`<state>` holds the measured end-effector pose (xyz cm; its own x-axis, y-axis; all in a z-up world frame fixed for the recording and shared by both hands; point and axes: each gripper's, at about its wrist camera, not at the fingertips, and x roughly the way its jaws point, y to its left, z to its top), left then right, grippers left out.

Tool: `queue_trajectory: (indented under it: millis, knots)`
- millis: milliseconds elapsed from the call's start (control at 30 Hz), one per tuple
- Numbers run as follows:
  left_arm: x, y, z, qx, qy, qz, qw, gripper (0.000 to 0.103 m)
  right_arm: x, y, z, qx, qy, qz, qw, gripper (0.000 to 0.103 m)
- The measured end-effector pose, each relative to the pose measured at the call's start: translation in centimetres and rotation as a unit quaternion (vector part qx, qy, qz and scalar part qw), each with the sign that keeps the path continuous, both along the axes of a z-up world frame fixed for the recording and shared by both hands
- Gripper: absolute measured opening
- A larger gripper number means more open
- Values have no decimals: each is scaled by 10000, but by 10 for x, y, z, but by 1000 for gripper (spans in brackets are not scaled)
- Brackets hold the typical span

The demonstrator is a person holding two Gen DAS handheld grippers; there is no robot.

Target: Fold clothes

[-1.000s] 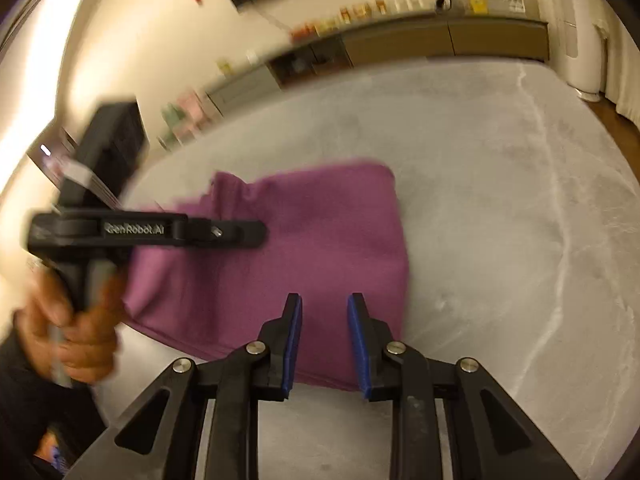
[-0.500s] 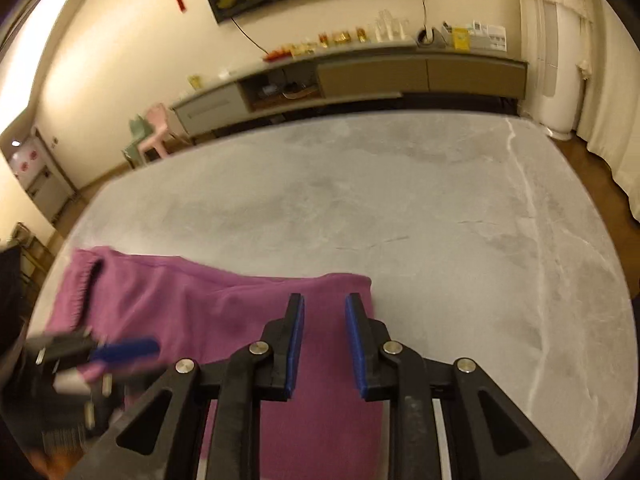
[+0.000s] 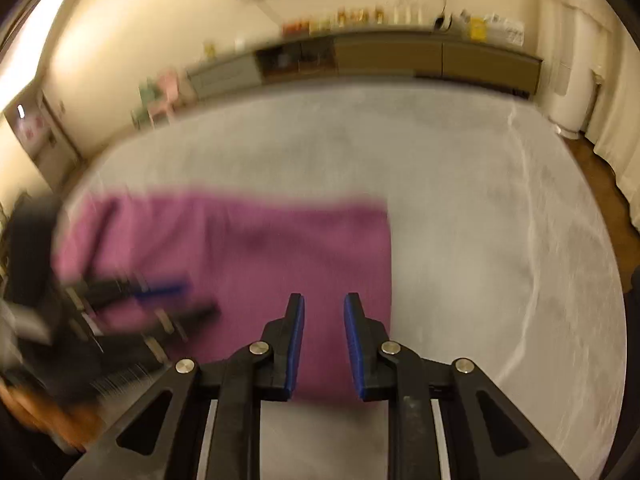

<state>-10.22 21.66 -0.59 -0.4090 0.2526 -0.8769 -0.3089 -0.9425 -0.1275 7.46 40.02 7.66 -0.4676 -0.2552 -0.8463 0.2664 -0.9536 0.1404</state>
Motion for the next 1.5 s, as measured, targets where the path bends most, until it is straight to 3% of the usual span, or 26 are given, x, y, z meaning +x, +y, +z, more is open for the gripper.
queue_trajectory:
  millis: [100, 233, 367, 433, 500, 533, 567, 633, 700, 767, 900, 1000, 1067, 1133, 1167, 1233, 1300, 1333, 1367, 1433, 1500]
  knots:
    - [0, 1, 0, -44, -10, -21, 10000, 33, 22, 6, 6, 221, 315, 173, 9991, 24]
    - [0, 0, -1, -36, 18, -28, 10000, 34, 53, 31, 31, -240, 402, -135, 9988, 24]
    - [0, 0, 0, -57, -5, -70, 10000, 34, 70, 30, 21, 170, 421, 91, 9989, 24]
    - [-3, -4, 2, 12, -93, -81, 9999, 35, 79, 41, 34, 45, 419, -61, 9991, 25]
    - [-7, -11, 7, 266, -271, 9, 9993, 35, 92, 63, 53, -194, 617, -516, 9966, 43]
    - [-9, -15, 12, 475, -331, 82, 9983, 36, 96, 74, 60, -294, 699, -729, 9944, 63]
    - [-12, -20, 17, 679, -375, 150, 9969, 42, 99, 85, 63, -385, 681, -890, 9930, 70]
    - [-19, -24, 29, 1000, -473, 252, 9935, 51, 102, 94, 54, -484, 355, -960, 9936, 70]
    - [-29, -23, 42, 1222, -545, 263, 9907, 53, 96, 90, 45, -482, 102, -920, 9945, 66]
    - [-38, -16, 56, 1282, -547, 195, 9901, 56, 107, 91, 52, -452, 177, -839, 9953, 20]
    - [-49, 24, 74, 1143, -579, -398, 9910, 60, 137, 88, 84, -538, 785, -651, 9933, 13]
    - [-50, 59, 68, 909, -773, -948, 9883, 60, 160, 73, 108, -651, 1244, -456, 9890, 12]
    - [-48, 70, 60, 709, -791, -1074, 9885, 59, 173, 63, 116, -724, 1458, -267, 9863, 12]
    - [-44, 71, 54, 478, -650, -1110, 9905, 29, 178, 51, 118, -809, 1560, -76, 9844, 12]
    - [-42, 66, 54, 403, -569, -1073, 9918, 10, 177, 43, 116, -856, 1568, -2, 9839, 10]
    - [-37, 45, 62, 478, -383, -912, 9940, 9, 183, 36, 117, -980, 1514, 140, 9835, 12]
    - [-30, -3, 81, 950, -165, -667, 9931, 8, 197, 37, 130, -1329, 1540, 340, 9785, 21]
    - [-29, -29, 88, 1136, -97, -518, 9921, 8, 203, 38, 138, -1638, 1531, 441, 9735, 38]
    - [-27, -55, 91, 1275, -59, -372, 9911, 8, 206, 38, 144, -1927, 1529, 503, 9680, 48]
    - [-22, -107, 84, 1388, -92, -97, 9902, 8, 213, 36, 153, -2386, 1440, 632, 9583, 48]
    - [-18, -155, 73, 1481, -155, 160, 9887, 8, 209, 16, 149, -2509, 1236, 688, 9576, 48]
